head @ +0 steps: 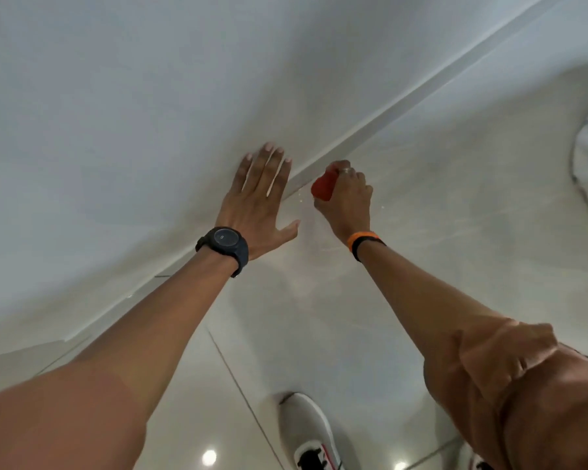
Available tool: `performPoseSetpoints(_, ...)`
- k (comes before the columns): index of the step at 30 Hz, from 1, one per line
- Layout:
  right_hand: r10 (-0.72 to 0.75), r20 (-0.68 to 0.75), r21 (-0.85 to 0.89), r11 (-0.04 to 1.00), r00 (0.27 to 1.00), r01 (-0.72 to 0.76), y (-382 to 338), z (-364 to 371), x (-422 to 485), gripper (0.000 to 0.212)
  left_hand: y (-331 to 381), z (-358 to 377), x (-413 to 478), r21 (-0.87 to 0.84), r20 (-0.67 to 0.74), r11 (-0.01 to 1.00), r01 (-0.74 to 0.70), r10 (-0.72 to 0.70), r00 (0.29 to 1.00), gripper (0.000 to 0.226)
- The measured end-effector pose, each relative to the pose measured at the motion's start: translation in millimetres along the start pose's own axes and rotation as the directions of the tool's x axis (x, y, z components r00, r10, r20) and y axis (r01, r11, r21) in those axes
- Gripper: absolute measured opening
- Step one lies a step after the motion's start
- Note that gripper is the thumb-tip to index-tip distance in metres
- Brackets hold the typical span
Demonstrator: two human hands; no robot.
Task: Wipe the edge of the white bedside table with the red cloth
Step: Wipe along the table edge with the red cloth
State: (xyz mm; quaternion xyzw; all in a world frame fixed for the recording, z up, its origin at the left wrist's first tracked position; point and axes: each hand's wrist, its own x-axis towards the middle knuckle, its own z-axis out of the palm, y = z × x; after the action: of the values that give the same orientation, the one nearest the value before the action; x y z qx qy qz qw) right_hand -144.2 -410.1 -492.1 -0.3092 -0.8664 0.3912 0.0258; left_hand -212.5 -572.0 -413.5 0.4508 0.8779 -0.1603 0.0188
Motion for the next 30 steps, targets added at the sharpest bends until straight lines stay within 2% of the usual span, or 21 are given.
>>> performPoseSetpoints(4,-0.001,0.013,-0.111,0.994,1.000,0.002,21.1,48.5,30.3,0.053,-13.2,36.7,1.5,0.131,-0.079,0.989,-0.064,0.075,0.994,0.102)
performPoseSetpoints(9,-0.034,-0.068,-0.319,0.948,0.997,0.011,43.9,90.5,19.8,0.057,-36.3,58.9,-0.9,0.354,-0.100,0.926,-0.127,0.173,0.980,0.094)
performPoseSetpoints(14,-0.037,-0.063,-0.274,0.961,0.997,0.019,12.3,140.0,-6.8,0.056,-43.2,62.6,4.3,0.442,-0.076,0.886,-0.137,0.189,0.979,0.096)
performPoseSetpoints(18,-0.236,-0.048,-0.347,0.915,0.971,0.206,39.0,137.8,-9.3,0.055,-41.8,66.5,4.8,0.495,-0.054,0.856,-0.150,0.202,0.978,0.096)
performPoseSetpoints(19,-0.242,-0.059,-0.371,0.906,0.968,0.204,47.5,130.3,-1.5,0.055,-42.3,68.5,4.7,0.512,-0.058,0.847,-0.147,0.204,0.977,0.095)
performPoseSetpoints(23,-0.063,-0.212,-0.358,0.934,0.975,-0.018,49.5,120.8,24.8,0.053,-43.9,71.9,4.6,0.565,-0.039,0.811,-0.148,0.206,0.978,0.095)
performPoseSetpoints(26,-0.003,-0.231,-0.299,0.952,0.973,-0.068,23.7,144.6,10.6,0.056,-44.5,73.3,3.8,0.609,-0.034,0.778,-0.156,0.222,0.975,0.094)
performPoseSetpoints(28,-0.060,-0.196,-0.307,0.952,0.979,-0.003,12.2,163.4,-10.1,0.055,-44.7,73.5,4.6,0.635,-0.016,0.754,-0.171,0.234,0.972,0.093)
performPoseSetpoints(30,-0.177,-0.138,-0.336,0.934,0.975,0.122,9.0,177.0,-30.4,0.051,-45.2,73.4,5.6,0.660,-0.006,0.730,-0.180,0.244,0.970,0.091)
